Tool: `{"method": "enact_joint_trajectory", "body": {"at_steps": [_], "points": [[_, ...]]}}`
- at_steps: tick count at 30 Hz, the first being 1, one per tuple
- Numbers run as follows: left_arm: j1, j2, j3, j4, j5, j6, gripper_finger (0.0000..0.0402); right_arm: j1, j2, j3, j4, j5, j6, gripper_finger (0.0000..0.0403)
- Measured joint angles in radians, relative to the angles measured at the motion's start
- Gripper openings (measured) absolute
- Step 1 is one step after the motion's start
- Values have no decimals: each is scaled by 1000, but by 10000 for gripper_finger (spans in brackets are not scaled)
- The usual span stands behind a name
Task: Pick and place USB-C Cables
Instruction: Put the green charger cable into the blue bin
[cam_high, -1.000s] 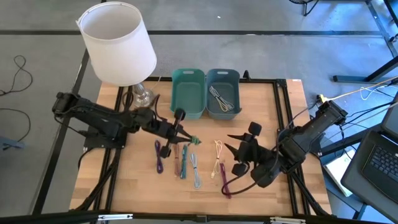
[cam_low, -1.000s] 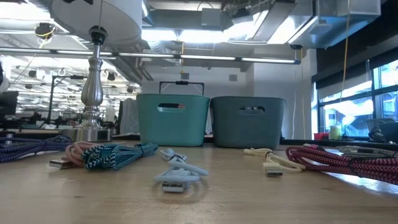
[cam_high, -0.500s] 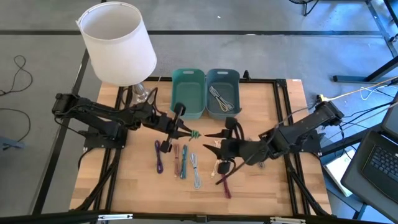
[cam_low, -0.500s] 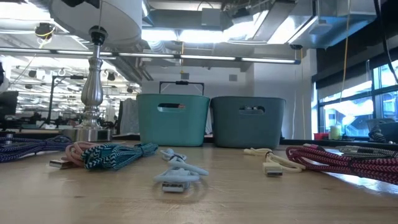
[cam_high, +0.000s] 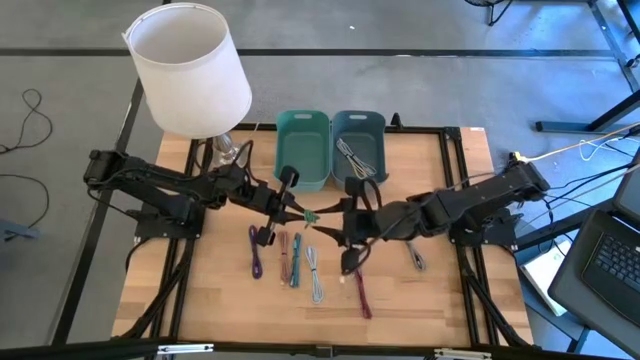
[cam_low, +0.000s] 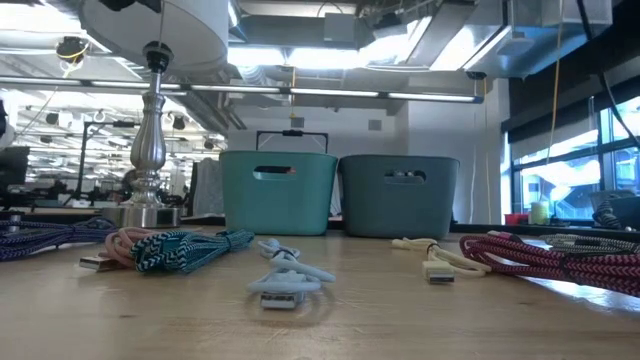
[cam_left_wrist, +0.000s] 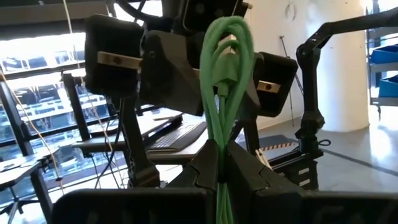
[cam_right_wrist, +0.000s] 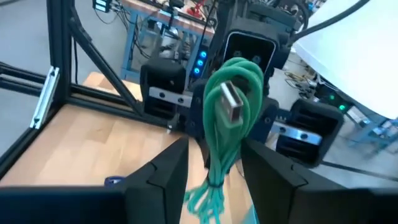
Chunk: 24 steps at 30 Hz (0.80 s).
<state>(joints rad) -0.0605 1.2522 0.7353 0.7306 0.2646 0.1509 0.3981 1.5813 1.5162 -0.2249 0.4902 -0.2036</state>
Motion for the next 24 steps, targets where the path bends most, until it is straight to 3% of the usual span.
{"method": "enact_joint_trajectory", "body": {"at_steps": [7, 12, 18, 24], "points": [[-4, 0, 0, -5, 11, -1, 8, -37, 42, 0, 43, -55, -19, 106], [-5, 2, 0, -9, 12, 1, 15, -45, 47, 1, 45, -62, -53, 30], [-10, 2, 0, -9, -7, 29, 51, -45, 45, 1, 36, -61, -72, 26], [-37, 2, 0, -25, -134, 71, 111, -45, 41, 1, -2, -36, -75, 26]]}}
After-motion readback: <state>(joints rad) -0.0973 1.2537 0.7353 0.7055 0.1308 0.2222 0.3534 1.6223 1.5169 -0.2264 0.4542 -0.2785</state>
